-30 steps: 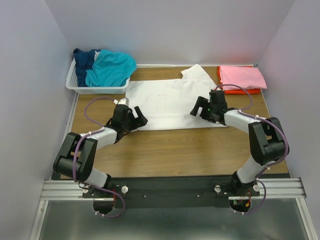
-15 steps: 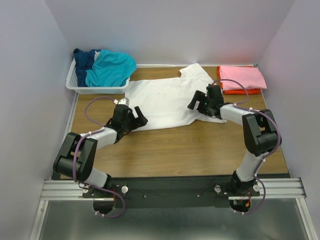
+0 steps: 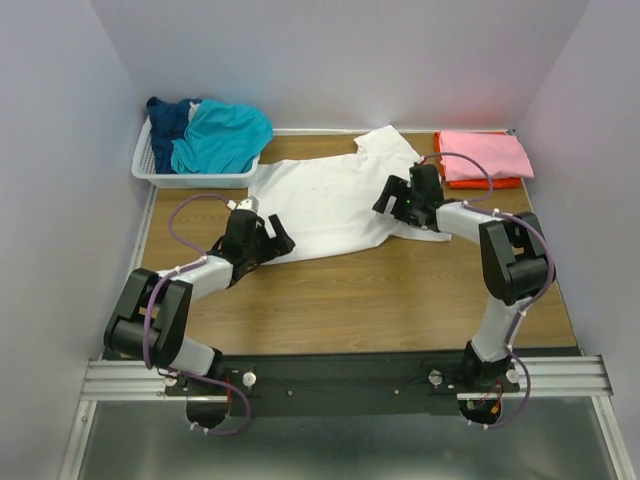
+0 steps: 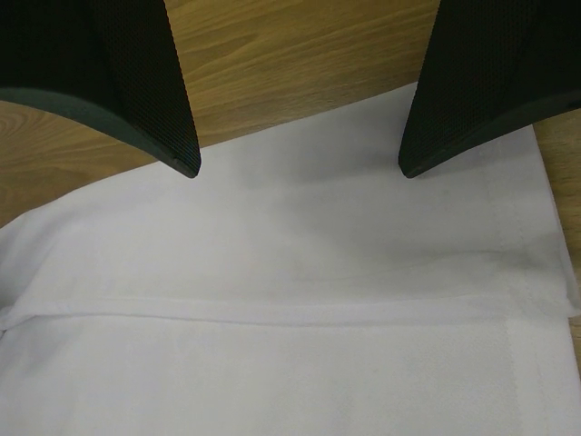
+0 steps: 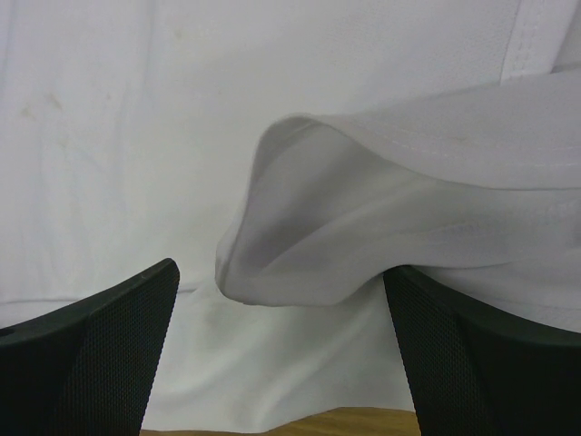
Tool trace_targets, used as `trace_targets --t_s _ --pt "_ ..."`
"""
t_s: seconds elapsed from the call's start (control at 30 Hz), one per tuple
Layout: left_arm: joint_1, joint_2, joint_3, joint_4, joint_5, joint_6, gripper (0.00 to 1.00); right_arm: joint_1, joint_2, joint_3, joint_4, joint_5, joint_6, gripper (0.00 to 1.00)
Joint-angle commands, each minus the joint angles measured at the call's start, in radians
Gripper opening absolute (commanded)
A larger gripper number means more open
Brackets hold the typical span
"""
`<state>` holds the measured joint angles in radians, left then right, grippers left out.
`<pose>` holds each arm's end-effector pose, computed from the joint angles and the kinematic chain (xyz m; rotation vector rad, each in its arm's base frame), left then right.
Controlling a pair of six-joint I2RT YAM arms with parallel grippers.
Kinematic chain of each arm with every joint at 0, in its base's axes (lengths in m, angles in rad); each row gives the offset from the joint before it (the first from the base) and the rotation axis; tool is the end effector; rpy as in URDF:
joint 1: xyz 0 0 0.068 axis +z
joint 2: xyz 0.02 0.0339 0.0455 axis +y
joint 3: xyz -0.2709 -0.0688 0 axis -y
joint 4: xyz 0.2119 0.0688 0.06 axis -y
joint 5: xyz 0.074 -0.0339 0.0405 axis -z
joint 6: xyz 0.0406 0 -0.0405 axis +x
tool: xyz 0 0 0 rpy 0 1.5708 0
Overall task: Fold and stack the t-shirts
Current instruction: Fold the tshirt
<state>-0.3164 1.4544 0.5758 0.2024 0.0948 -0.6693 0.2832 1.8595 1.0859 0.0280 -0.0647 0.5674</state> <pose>0.2451 -0.0843 0.1861 -0.3555 2.2944 -0.6239 0.3591 0.1072 0.1904 0.3022 2.3493 0.4976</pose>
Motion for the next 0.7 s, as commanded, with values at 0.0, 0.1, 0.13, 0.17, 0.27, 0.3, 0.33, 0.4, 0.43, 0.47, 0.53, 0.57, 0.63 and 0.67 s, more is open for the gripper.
trace_targets --t_s 0.0,0.1,0.13,0.17,0.27,0.3,0.33,0.4,0.43,0.47,0.53,0.57,0.63,0.67 --pt "-0.001 -0.022 -0.004 -0.078 -0.017 0.019 0.99 0.005 0.049 0.075 0.01 0.042 -0.038 1.0" --pt "-0.001 -0.025 -0.004 -0.093 -0.023 0.02 0.99 0.005 0.061 0.106 0.009 0.046 -0.052 1.0" --pt "-0.001 -0.028 -0.004 -0.096 -0.026 0.02 0.98 0.005 0.063 0.117 0.009 0.046 -0.054 1.0" --pt "-0.001 -0.029 -0.004 -0.1 -0.033 0.02 0.98 0.005 0.066 0.137 0.012 0.043 -0.051 1.0" --pt "-0.001 -0.035 -0.004 -0.104 -0.037 0.023 0.98 0.005 0.104 0.204 0.015 0.028 -0.049 1.0" --pt "-0.001 -0.035 -0.004 -0.106 -0.035 0.025 0.98 0.005 0.119 0.225 0.015 0.02 -0.049 1.0" --pt "-0.001 -0.038 -0.001 -0.113 -0.038 0.025 0.99 0.005 0.148 0.245 0.016 0.005 -0.044 1.0" --pt "-0.001 -0.045 -0.001 -0.121 -0.041 0.028 0.98 0.005 0.173 0.307 0.018 -0.015 -0.041 1.0" --pt "-0.001 -0.054 -0.002 -0.126 -0.047 0.028 0.99 0.005 0.182 0.322 0.016 -0.018 -0.04 1.0" --pt "-0.001 -0.06 -0.004 -0.129 -0.049 0.028 0.98 0.004 0.176 0.33 0.016 -0.023 -0.04 1.0" --pt "-0.001 -0.078 -0.01 -0.135 -0.055 0.028 0.98 0.004 0.123 0.309 0.016 -0.018 -0.061 1.0" --pt "-0.001 -0.084 -0.013 -0.135 -0.055 0.028 0.98 0.005 0.1 0.293 0.015 -0.005 -0.061 1.0" --pt "-0.001 -0.101 -0.016 -0.136 -0.053 0.03 0.99 0.005 0.034 0.211 0.013 0.06 -0.077 1.0" --pt "-0.001 -0.106 -0.016 -0.136 -0.052 0.031 0.98 0.005 0.002 0.171 0.013 0.103 -0.08 1.0"
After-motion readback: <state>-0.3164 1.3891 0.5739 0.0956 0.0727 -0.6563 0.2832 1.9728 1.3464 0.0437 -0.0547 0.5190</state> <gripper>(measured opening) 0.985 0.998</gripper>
